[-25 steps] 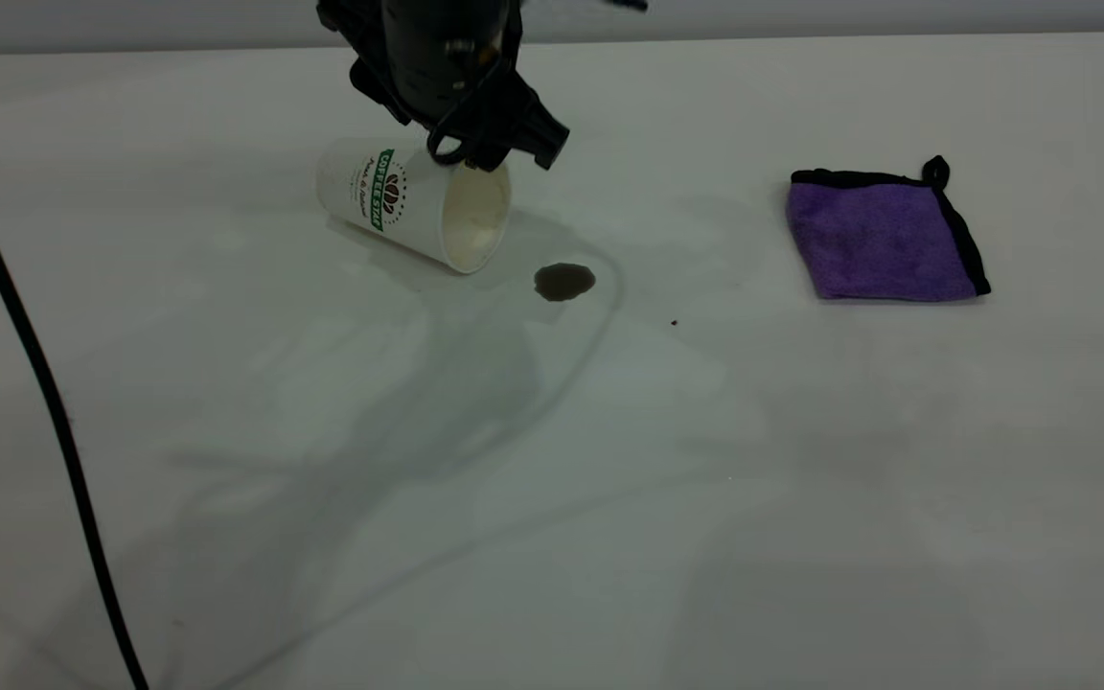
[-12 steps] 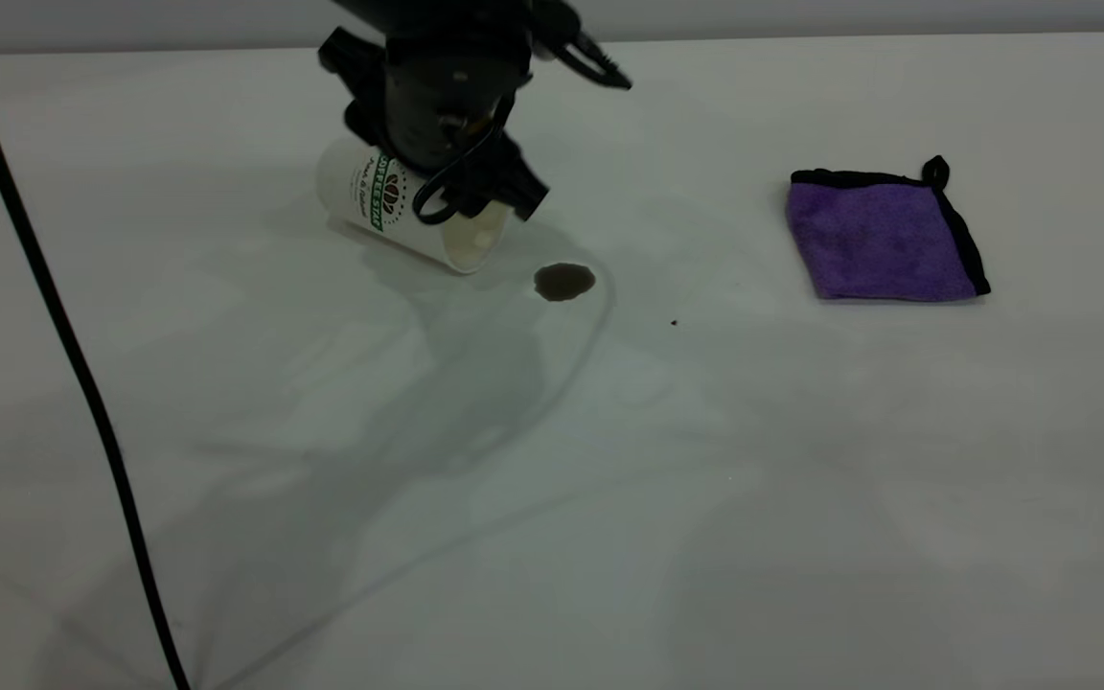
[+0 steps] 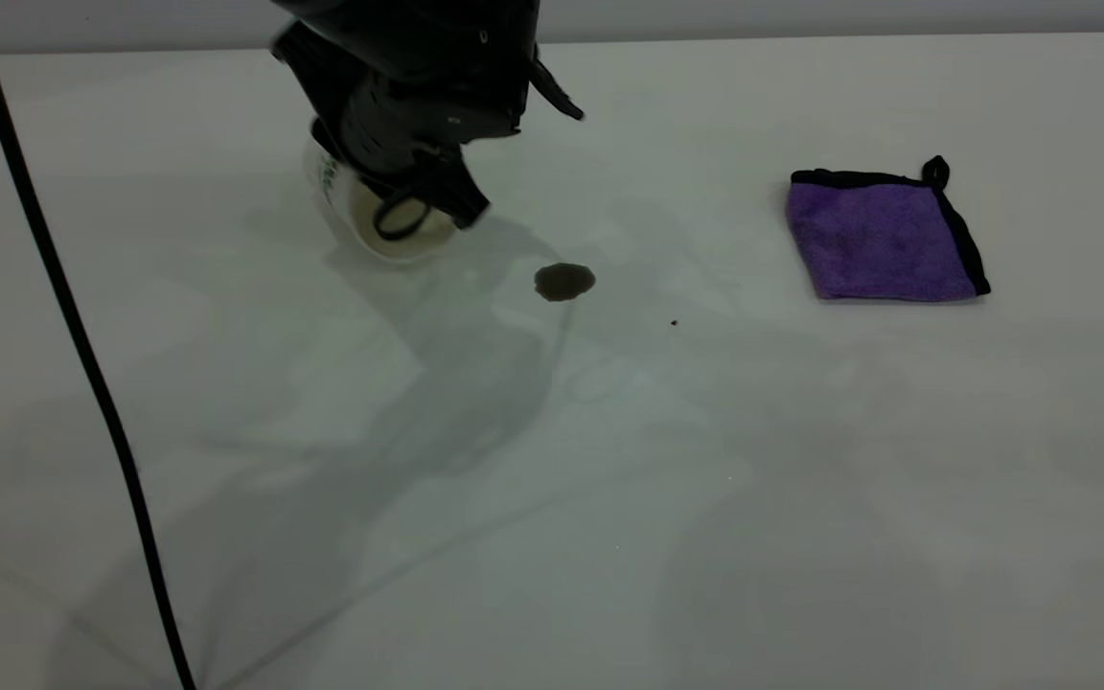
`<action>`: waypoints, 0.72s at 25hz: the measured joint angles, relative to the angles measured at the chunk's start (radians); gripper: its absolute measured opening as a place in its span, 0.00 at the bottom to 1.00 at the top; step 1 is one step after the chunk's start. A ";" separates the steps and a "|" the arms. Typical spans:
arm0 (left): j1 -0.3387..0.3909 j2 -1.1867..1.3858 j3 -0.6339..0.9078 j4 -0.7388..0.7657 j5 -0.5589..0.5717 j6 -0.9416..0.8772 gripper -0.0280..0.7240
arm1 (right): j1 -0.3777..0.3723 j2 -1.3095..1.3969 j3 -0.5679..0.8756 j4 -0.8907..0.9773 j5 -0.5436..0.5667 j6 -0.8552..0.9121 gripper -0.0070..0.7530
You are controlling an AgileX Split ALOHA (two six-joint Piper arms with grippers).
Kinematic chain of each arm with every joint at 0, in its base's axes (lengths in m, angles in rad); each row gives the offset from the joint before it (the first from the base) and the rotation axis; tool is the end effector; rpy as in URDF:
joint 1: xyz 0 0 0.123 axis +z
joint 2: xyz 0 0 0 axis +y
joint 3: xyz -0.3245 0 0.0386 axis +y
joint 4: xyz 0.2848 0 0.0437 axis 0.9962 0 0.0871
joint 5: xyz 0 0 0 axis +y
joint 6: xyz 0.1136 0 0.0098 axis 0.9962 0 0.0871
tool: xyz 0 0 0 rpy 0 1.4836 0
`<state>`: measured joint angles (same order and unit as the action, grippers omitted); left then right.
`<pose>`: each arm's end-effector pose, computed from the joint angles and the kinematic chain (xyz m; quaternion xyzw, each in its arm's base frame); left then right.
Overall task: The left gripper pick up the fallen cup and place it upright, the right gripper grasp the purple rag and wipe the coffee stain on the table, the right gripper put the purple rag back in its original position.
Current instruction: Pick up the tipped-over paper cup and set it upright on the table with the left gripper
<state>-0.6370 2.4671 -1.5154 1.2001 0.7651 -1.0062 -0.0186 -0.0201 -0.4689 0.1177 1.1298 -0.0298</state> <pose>0.4538 -0.2441 0.0078 0.2601 0.8878 0.2759 0.2610 0.0024 0.0121 0.2680 -0.0089 0.8719 0.0469 0.4874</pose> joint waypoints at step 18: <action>0.427 -0.240 -0.077 -1.351 -0.050 1.285 0.04 | 0.000 0.000 0.000 0.000 0.000 0.000 0.32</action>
<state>-0.2101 2.2267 -1.5928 -0.1513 0.7152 0.2785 -0.0186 -0.0201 -0.4689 0.1177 1.1298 -0.0298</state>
